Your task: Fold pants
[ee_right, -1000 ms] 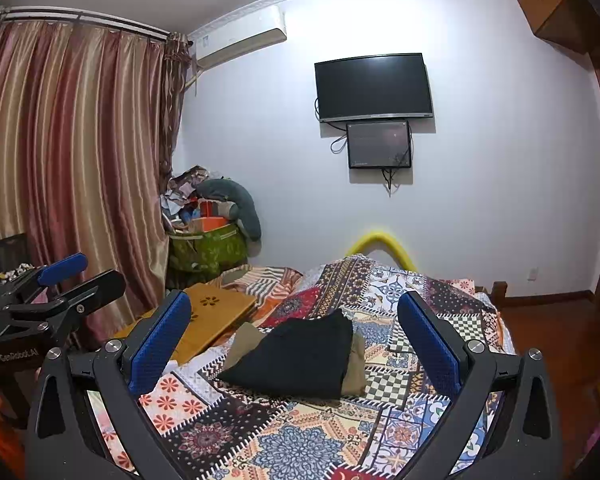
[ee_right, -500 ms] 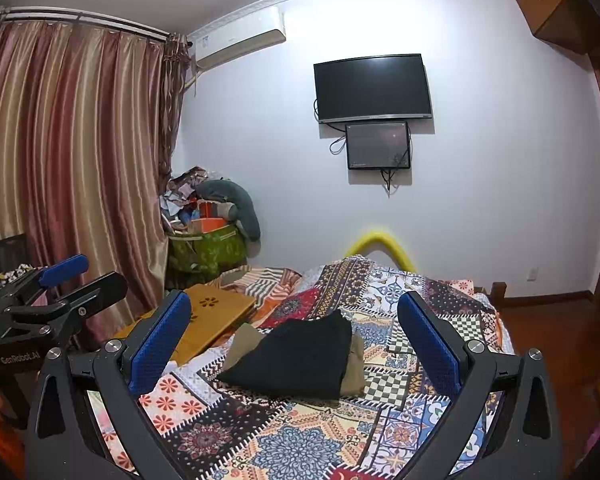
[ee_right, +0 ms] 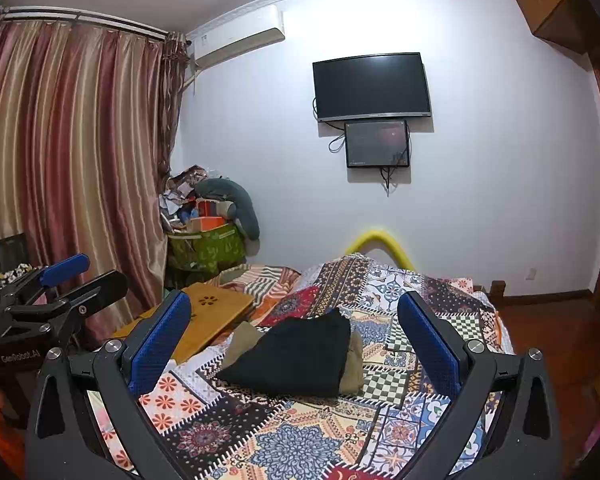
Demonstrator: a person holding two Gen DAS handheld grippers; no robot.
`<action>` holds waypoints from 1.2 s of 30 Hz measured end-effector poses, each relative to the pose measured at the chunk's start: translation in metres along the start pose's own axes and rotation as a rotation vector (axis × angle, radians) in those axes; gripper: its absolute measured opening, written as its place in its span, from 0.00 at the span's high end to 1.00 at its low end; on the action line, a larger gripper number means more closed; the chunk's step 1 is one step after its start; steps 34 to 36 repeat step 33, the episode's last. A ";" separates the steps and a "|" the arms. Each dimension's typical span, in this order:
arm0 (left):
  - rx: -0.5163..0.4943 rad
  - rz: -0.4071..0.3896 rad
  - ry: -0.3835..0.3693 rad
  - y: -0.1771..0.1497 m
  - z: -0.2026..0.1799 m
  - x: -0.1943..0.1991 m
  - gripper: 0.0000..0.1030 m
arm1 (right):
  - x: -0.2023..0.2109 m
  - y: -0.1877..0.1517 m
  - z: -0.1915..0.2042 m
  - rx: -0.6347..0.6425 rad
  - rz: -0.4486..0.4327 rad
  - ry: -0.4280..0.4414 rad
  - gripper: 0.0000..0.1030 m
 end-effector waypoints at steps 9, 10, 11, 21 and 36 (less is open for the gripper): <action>-0.003 0.014 -0.025 0.001 0.000 -0.003 0.01 | -0.001 0.000 -0.001 -0.001 -0.001 0.000 0.00; -0.003 0.015 -0.025 0.000 0.000 -0.003 0.01 | -0.001 0.001 -0.002 -0.001 -0.001 0.000 0.00; -0.003 0.015 -0.026 0.000 0.000 -0.003 0.01 | -0.001 0.000 -0.001 -0.001 -0.001 -0.001 0.00; -0.011 0.018 -0.040 -0.002 0.000 -0.002 0.01 | -0.002 0.001 -0.003 -0.004 0.001 -0.001 0.00; -0.018 0.027 -0.049 -0.004 0.001 -0.005 0.01 | -0.002 0.000 -0.003 -0.009 0.004 -0.001 0.00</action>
Point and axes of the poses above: each gripper's, at about its wrist camera, not at the fingertips, and x roughly against the way its jaws point, z to its left, y to its top, the point moved 1 cm from there along -x, roughly the way its jaws point, and after that the axes turned 6 degrees about z, right-handed, at the moved point
